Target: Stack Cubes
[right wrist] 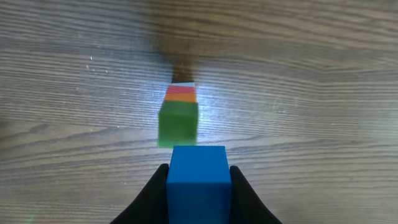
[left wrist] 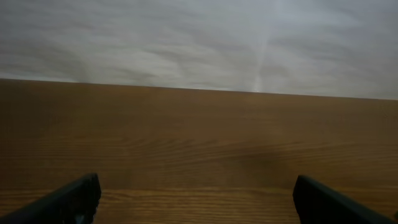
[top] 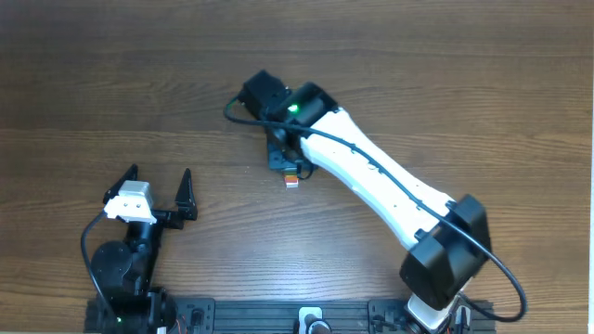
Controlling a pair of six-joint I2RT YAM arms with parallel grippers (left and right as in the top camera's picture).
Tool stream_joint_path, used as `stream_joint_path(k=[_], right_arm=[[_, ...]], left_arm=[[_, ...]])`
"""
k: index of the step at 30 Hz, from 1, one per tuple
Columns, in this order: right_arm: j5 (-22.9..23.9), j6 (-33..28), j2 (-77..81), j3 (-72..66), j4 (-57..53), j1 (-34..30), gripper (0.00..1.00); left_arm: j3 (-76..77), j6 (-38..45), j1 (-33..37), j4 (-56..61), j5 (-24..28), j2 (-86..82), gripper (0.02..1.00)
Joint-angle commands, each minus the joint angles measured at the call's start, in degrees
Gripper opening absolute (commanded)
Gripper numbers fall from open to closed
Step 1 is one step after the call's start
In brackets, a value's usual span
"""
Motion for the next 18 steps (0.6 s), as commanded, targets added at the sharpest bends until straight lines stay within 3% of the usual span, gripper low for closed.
stream_joint_path(k=[1,18], right_arm=[[0.1,3.5,0.9,1.7,0.7,1.6,0.139],[-0.5,4.0,3.8,1.7,2.3,1.8,0.137]], left_arm=[[-0.3,1.0,0.3,0.1,0.5,-0.5,1.0],[-0.3,1.0,0.3,0.1,0.5,-0.5,1.0]])
